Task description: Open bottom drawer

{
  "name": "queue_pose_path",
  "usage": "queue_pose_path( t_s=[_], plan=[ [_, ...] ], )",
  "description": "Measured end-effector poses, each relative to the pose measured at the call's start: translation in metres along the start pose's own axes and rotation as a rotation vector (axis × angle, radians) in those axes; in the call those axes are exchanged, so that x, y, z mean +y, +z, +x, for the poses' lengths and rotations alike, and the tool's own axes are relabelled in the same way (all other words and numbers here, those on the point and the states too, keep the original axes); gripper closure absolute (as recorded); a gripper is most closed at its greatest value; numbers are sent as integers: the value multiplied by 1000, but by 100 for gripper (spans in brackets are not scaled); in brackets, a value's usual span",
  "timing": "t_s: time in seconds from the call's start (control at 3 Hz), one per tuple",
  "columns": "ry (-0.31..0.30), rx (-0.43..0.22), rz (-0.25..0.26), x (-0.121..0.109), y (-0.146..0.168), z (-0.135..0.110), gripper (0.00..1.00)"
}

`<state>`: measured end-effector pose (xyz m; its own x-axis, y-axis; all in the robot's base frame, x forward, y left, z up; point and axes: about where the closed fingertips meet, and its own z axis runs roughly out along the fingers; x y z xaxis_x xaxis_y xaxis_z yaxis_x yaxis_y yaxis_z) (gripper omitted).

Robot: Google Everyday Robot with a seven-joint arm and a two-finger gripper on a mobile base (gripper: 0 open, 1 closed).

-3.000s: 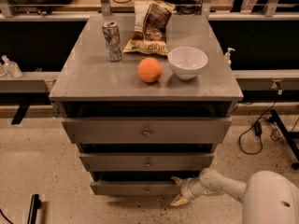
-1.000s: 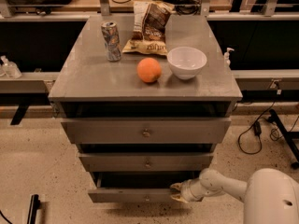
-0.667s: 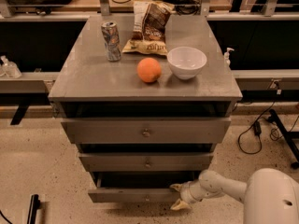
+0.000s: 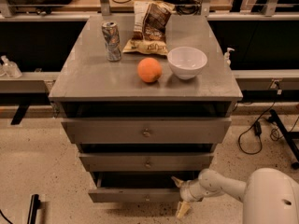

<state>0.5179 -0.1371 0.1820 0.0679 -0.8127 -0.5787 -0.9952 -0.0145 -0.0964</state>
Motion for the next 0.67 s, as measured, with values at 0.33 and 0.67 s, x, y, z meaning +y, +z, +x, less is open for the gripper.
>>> queue_pose_path(
  t_s=[0.33,0.67],
  plan=[
    [29,4,-33,3,6,1,0],
    [70,7,-89,15,14,7,18]
  ],
)
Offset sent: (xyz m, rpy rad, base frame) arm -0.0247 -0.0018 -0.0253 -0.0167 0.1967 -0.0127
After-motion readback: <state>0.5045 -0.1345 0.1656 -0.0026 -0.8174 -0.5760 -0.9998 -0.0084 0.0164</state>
